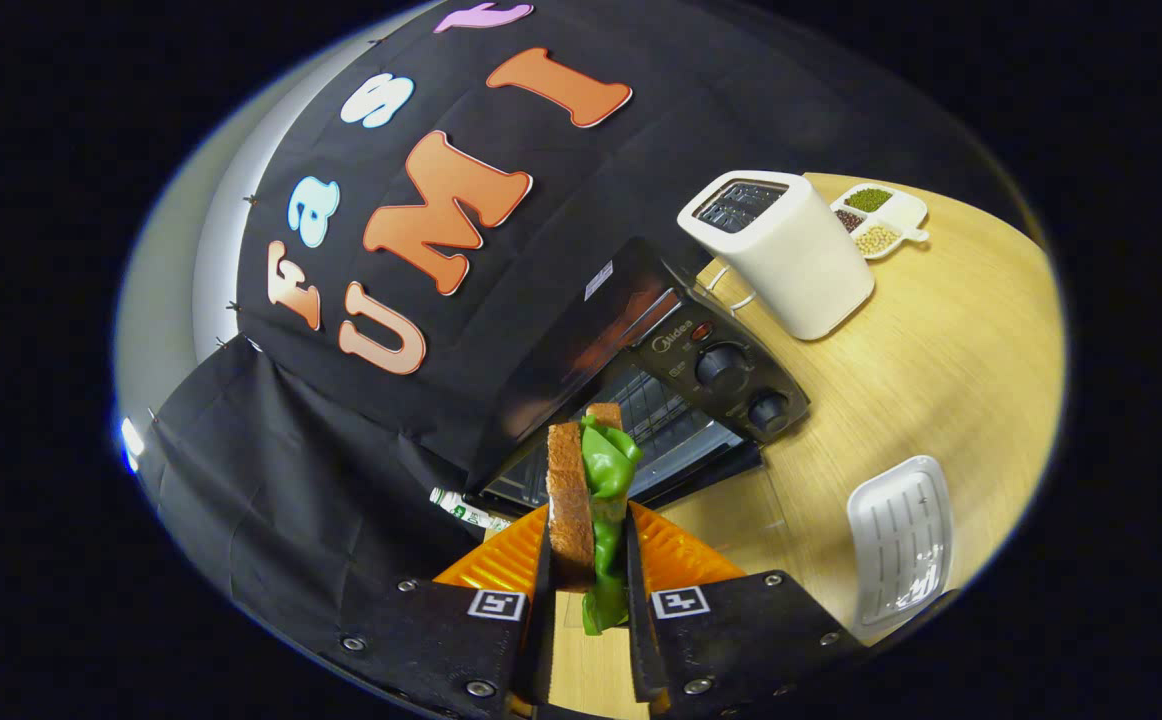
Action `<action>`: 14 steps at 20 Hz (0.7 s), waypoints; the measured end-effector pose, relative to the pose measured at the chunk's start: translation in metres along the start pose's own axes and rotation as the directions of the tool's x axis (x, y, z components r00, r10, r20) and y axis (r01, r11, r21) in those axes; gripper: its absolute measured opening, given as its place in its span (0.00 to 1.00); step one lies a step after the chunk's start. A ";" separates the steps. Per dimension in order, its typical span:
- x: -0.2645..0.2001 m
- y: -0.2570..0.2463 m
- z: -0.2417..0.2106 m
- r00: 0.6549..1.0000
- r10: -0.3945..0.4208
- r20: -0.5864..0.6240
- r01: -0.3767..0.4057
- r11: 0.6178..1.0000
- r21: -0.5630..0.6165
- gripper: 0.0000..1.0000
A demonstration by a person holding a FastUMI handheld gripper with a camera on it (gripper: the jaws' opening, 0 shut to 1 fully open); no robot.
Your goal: Open the toaster oven, put the food inside, and close the toaster oven door.
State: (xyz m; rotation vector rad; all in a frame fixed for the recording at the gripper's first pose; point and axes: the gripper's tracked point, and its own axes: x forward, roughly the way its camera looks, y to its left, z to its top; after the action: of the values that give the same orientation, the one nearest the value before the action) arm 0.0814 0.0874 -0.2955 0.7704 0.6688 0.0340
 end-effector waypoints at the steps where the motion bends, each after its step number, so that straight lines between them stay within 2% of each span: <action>1: 0.009 0.002 -0.001 1.000 0.004 0.014 -0.004 1.000 0.011 0.31; 14: 0.104 0.002 -0.026 0.992 -0.034 0.123 0.021 0.994 0.105 0.32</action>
State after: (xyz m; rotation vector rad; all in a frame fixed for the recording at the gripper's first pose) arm 0.1495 0.1324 -0.3649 0.8554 0.5653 -0.0737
